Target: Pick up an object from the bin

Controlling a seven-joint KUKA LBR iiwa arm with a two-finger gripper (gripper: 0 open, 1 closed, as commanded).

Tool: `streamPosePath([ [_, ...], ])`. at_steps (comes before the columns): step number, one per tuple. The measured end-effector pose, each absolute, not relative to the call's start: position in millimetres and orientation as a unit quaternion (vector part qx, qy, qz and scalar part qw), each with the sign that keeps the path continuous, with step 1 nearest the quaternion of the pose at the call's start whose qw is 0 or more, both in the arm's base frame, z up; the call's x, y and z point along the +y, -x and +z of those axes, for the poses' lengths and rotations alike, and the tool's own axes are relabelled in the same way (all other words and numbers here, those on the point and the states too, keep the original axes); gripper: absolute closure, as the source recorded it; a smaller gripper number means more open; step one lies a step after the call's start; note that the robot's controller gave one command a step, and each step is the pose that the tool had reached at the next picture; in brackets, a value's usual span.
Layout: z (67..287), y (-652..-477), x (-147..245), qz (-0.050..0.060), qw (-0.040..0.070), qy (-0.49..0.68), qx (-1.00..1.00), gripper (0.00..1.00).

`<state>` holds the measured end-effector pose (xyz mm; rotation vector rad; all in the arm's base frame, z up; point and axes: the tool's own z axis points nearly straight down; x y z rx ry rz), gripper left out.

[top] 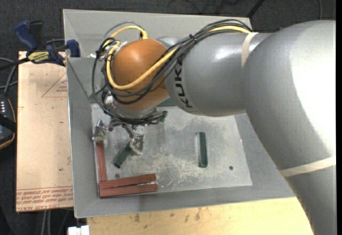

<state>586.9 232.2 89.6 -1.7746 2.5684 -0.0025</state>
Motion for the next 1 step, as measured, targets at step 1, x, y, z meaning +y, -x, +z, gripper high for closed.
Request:
streamPosePath([
  [1, 83.3, -577.5, 229.0, 0.000, 0.008, 0.645, 0.764, 1.00],
])
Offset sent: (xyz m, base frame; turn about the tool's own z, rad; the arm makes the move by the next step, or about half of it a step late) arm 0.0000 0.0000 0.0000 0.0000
